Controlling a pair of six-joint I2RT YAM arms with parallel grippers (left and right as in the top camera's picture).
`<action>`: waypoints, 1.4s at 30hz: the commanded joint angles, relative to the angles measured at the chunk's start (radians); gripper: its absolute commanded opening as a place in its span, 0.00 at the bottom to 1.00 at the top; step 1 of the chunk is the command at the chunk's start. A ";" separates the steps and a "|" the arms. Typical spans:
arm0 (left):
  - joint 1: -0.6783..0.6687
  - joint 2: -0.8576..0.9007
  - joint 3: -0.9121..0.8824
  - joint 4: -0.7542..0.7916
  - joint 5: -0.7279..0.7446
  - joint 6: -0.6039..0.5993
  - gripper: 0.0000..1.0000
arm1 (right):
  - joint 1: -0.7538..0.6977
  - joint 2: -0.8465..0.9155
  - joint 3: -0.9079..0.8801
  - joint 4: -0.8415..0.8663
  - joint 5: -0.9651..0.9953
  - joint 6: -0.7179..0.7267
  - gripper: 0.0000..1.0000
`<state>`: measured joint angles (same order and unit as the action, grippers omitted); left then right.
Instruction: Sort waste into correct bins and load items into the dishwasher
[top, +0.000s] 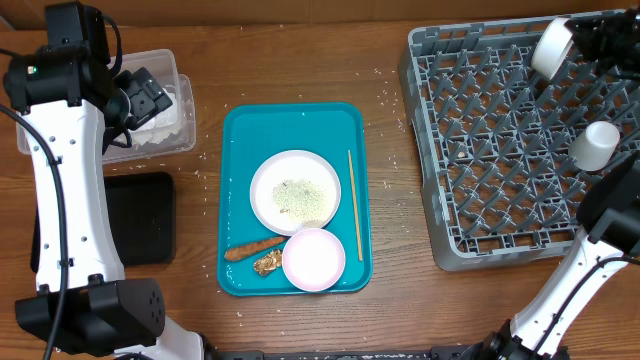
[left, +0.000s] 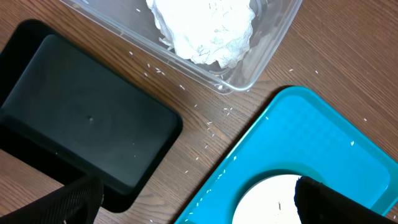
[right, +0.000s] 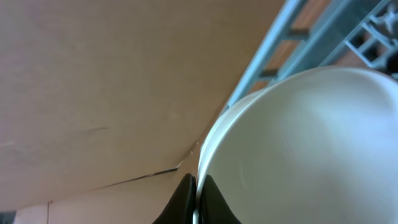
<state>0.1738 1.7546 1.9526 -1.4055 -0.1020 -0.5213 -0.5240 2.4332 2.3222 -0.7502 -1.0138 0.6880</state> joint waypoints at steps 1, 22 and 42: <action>0.002 0.005 -0.002 0.008 -0.010 0.008 1.00 | 0.011 0.007 0.002 0.142 -0.126 0.098 0.04; 0.002 0.005 -0.002 -0.009 -0.010 0.009 1.00 | 0.024 0.047 -0.003 -0.011 0.055 0.018 0.04; 0.002 0.005 -0.002 0.015 -0.010 0.009 1.00 | -0.080 -0.154 0.071 -0.302 0.484 -0.043 0.19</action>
<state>0.1738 1.7546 1.9526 -1.3933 -0.1020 -0.5213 -0.5701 2.4035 2.3287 -0.9871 -0.7605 0.6861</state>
